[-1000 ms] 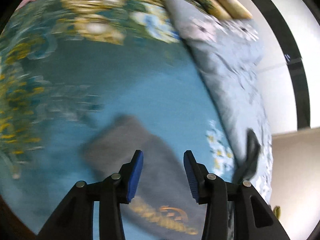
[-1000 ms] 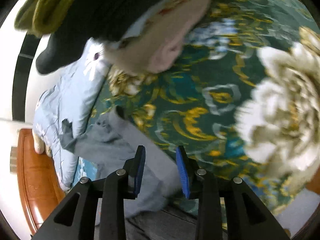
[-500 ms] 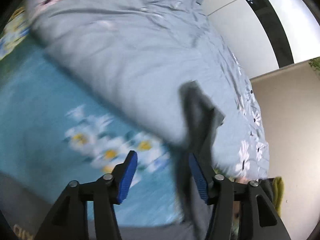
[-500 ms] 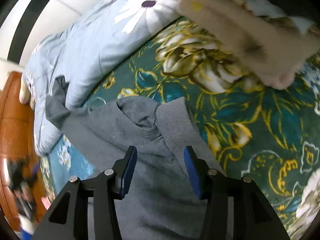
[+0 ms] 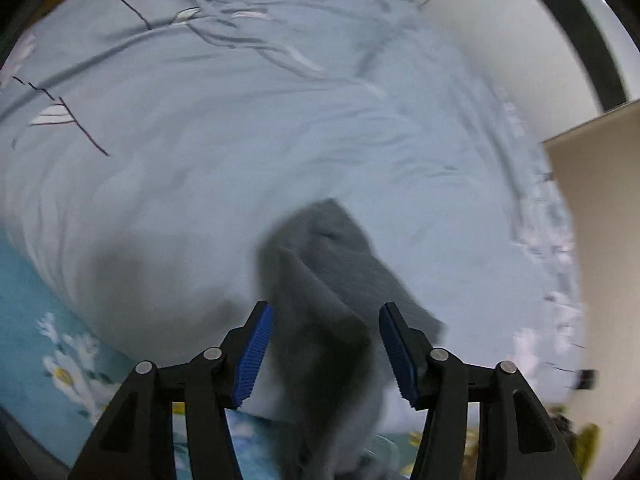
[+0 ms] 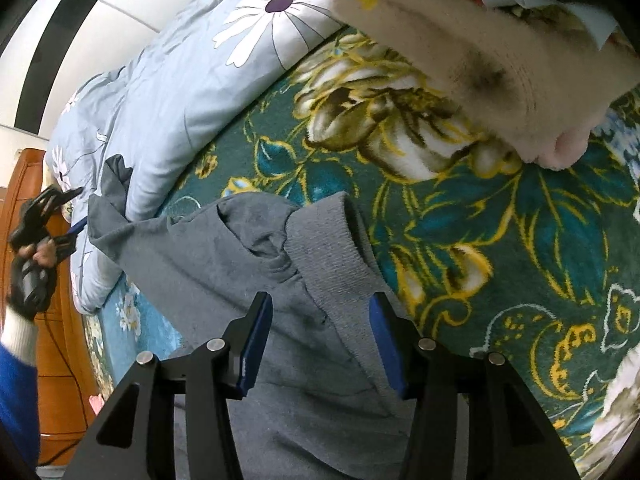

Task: Fold clothes

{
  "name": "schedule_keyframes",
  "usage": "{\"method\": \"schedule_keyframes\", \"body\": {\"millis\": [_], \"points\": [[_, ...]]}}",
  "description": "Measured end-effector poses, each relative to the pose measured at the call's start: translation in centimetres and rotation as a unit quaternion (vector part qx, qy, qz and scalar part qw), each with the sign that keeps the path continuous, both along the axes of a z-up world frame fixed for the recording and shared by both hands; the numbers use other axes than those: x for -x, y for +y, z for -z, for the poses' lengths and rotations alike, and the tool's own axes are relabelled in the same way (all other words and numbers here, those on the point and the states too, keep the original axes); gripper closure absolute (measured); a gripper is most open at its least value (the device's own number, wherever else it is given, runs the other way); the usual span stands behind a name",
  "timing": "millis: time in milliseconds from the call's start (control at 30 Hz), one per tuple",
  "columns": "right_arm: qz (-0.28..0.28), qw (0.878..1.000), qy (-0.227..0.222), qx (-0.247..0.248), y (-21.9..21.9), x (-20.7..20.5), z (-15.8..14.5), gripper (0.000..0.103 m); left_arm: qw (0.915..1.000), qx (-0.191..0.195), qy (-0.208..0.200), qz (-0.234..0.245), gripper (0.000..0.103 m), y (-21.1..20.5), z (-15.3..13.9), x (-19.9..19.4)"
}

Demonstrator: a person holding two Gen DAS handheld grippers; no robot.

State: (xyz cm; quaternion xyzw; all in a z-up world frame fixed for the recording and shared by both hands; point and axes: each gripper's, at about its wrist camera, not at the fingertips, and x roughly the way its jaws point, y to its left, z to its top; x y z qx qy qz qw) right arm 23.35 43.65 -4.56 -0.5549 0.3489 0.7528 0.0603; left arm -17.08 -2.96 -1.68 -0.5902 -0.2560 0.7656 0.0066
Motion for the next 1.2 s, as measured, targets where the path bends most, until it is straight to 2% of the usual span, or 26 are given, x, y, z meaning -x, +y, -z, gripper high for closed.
{"method": "schedule_keyframes", "body": {"millis": [33, 67, 100, 133, 167, 300, 467, 500, 567, 633, 700, 767, 833, 933, 1000, 1067, 1167, 1200], "points": [[-0.002, 1.000, 0.002, 0.001, 0.0, 0.0, -0.1, 0.051, 0.9999, 0.008, -0.009, -0.003, 0.048, 0.1, 0.4, 0.2], [-0.003, 1.000, 0.004, 0.000, 0.0, -0.1, -0.2, 0.051, 0.9999, 0.011, -0.010, -0.002, 0.066, 0.2, 0.8, 0.3], [-0.003, 1.000, 0.006, 0.001, 0.0, -0.2, -0.4, 0.051, 0.9999, 0.013, -0.010, 0.000, 0.095, 0.4, 0.9, 0.3], [-0.004, 1.000, 0.007, 0.001, 0.0, -0.3, -0.6, 0.051, 0.9998, 0.015, -0.009, 0.001, 0.101, 0.5, 0.8, 0.1], [-0.005, 1.000, 0.008, 0.000, 0.0, -0.3, -0.7, 0.051, 0.9998, 0.017, -0.007, 0.003, 0.101, 0.6, 0.7, -0.1], [-0.006, 1.000, 0.010, -0.008, 0.0, -0.7, -1.5, 0.051, 0.9991, -0.023, 0.035, -0.004, 0.101, -0.4, -1.6, -2.9], [-0.007, 1.000, 0.021, -0.008, -0.4, -1.5, -2.3, 0.051, 0.9899, -0.051, 0.132, 0.007, 0.101, -4.8, -7.7, -9.6], [-0.008, 1.000, 0.024, -0.006, -0.5, -1.6, -2.4, 0.051, 0.9889, -0.050, 0.140, 0.010, 0.101, -5.6, -8.3, -10.7], [-0.009, 1.000, 0.029, -0.001, -0.8, -1.9, -2.6, 0.051, 0.9872, -0.040, 0.154, 0.000, 0.101, -7.5, -9.7, -13.1], [-0.010, 0.999, 0.033, 0.001, -1.2, -2.1, -2.8, 0.051, 0.9844, -0.056, 0.163, -0.033, 0.102, -9.6, -10.4, -15.5], [-0.010, 0.999, 0.038, 0.003, -1.5, -2.4, -3.2, 0.051, 0.9775, -0.072, 0.189, -0.061, 0.102, -11.7, -11.8, -18.9], [-0.009, 0.999, 0.048, 0.010, -1.6, -2.8, -3.8, 0.051, 0.9719, -0.066, 0.216, -0.068, 0.102, -12.2, -13.4, -21.2], [-0.010, 0.999, 0.050, 0.009, -1.5, -3.0, -4.0, 0.051, 0.9663, -0.055, 0.245, -0.056, 0.102, -12.3, -15.6, -22.6], [-0.007, 0.999, 0.044, 0.009, -1.4, -3.2, -4.0, 0.051, 0.9605, -0.018, 0.276, -0.027, 0.101, -10.6, -18.3, -22.0], [-0.005, 0.999, 0.044, 0.011, -1.4, -3.4, -4.2, 0.051, 0.9620, 0.032, 0.271, 0.003, 0.101, -8.6, -18.3, -20.4], [-0.002, 0.999, 0.045, 0.013, -1.4, -3.4, -4.2, 0.051, 0.9710, 0.064, 0.229, 0.019, 0.101, -6.9, -15.8, -17.6], [0.006, 0.999, 0.035, 0.019, -1.4, -3.6, -3.7, 0.051, 0.9896, 0.073, 0.123, 0.017, 0.101, -6.4, -8.7, -14.0], [0.007, 0.999, 0.032, 0.020, -1.3, -3.7, -3.6, 0.051, 0.9907, 0.067, 0.118, 0.007, 0.100, -7.3, -8.2, -14.3]]}}
